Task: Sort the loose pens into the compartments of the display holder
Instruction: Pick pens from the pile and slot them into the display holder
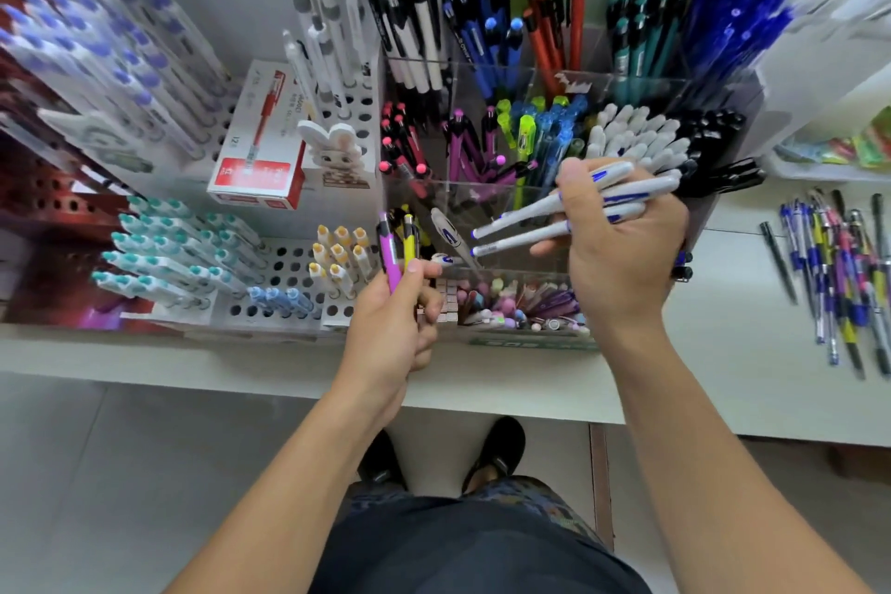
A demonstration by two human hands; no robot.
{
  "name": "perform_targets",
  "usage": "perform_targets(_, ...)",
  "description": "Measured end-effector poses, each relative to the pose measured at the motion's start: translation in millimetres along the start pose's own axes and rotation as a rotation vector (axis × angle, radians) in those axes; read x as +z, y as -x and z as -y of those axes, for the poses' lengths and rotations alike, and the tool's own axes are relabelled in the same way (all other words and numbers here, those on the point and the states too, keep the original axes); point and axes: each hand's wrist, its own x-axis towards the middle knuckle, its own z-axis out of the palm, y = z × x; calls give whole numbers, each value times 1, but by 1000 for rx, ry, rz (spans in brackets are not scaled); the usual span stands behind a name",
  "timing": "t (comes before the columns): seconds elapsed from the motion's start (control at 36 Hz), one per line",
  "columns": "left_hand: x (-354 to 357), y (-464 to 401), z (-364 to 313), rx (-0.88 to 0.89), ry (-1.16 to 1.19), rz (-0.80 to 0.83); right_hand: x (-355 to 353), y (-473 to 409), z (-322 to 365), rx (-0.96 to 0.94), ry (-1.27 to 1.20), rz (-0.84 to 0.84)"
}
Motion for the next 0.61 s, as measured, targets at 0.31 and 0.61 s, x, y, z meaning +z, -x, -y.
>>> perform_targets(0.31,-26,8,4,-19,79,25,47,7,-73,-2,856,478)
perform_targets(0.61,-30,10,3,32,71,48,36,15,-29,-106,718,419)
